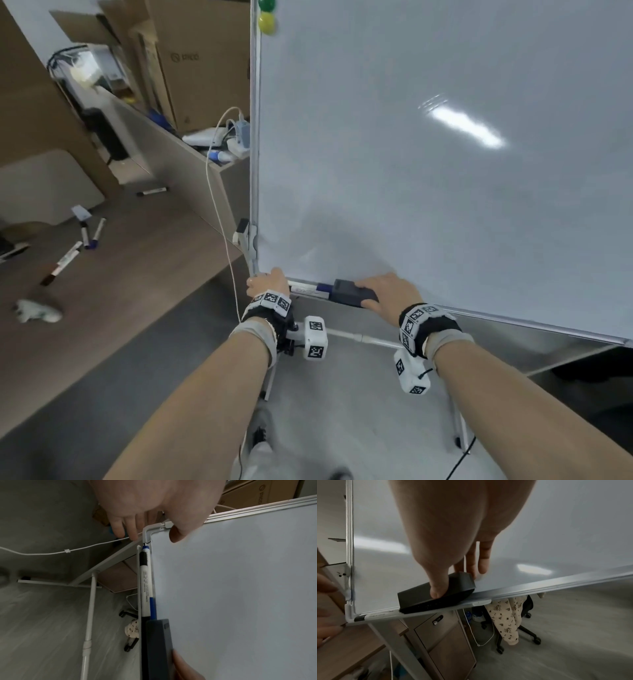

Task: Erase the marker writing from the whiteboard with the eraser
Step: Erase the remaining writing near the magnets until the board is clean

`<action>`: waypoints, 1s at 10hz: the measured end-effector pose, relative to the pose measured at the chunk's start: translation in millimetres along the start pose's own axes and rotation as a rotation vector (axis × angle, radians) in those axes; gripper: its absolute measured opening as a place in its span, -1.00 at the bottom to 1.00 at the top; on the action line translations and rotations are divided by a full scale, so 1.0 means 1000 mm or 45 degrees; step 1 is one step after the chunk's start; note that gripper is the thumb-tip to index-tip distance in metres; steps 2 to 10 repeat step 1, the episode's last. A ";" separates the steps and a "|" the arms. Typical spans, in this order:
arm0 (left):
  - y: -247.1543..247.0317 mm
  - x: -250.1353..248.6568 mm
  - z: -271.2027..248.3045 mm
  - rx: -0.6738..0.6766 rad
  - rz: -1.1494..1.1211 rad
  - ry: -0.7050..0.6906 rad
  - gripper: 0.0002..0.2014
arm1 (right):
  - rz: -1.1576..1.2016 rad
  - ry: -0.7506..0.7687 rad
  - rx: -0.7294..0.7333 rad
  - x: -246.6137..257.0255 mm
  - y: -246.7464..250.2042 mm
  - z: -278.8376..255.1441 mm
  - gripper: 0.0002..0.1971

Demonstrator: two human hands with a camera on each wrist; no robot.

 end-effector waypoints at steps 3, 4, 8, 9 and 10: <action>-0.003 -0.003 -0.011 0.027 0.032 0.064 -0.46 | -0.062 -0.041 -0.058 0.003 0.004 -0.001 -0.58; -0.003 -0.003 -0.011 0.027 0.032 0.064 -0.46 | -0.062 -0.041 -0.058 0.003 0.004 -0.001 -0.58; -0.003 -0.003 -0.011 0.027 0.032 0.064 -0.46 | -0.062 -0.041 -0.058 0.003 0.004 -0.001 -0.58; -0.003 -0.003 -0.011 0.027 0.032 0.064 -0.46 | -0.062 -0.041 -0.058 0.003 0.004 -0.001 -0.58; -0.003 -0.003 -0.011 0.027 0.032 0.064 -0.46 | -0.062 -0.041 -0.058 0.003 0.004 -0.001 -0.58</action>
Point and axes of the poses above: each hand's wrist, its own z-axis towards the middle knuckle, its own y-axis out of the back of the hand, x = y × z, the point moved 1 cm from there along z, towards the middle knuckle, and after that the axes turned 8 degrees about y, right-handed, at the moved point
